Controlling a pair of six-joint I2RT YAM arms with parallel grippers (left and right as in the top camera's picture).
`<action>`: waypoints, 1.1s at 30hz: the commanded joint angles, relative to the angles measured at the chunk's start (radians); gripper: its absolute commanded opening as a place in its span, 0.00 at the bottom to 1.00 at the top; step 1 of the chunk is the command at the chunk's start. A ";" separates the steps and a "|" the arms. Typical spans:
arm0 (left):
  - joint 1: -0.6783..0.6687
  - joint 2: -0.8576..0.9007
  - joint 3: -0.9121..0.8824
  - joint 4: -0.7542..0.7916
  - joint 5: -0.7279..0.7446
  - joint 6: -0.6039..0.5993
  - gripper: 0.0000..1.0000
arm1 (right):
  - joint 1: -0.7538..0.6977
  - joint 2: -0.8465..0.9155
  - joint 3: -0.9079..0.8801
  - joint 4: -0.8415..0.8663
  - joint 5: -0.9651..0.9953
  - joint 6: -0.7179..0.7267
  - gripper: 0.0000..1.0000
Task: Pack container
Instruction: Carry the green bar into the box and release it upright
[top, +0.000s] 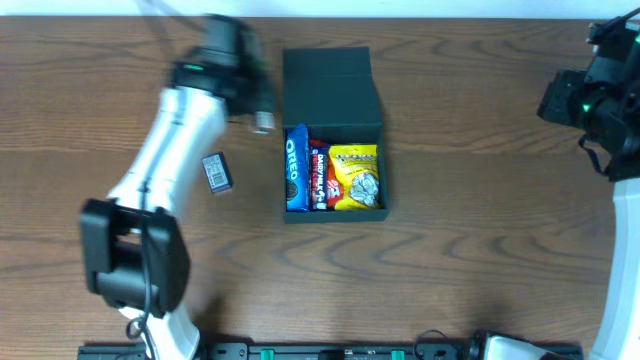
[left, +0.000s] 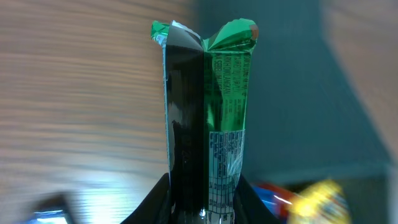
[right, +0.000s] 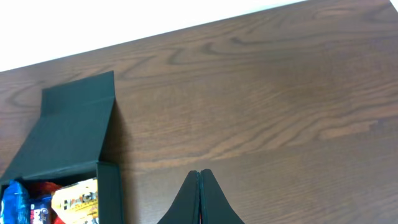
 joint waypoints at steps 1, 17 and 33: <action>-0.137 -0.007 0.008 0.006 -0.092 -0.081 0.06 | -0.027 -0.007 0.001 -0.007 0.010 0.005 0.02; -0.403 0.028 -0.015 -0.136 -0.256 -0.418 0.06 | -0.090 -0.007 0.001 -0.030 0.009 0.004 0.02; -0.406 0.135 -0.023 -0.180 -0.241 -0.422 0.06 | -0.090 -0.007 0.000 -0.037 0.009 0.004 0.02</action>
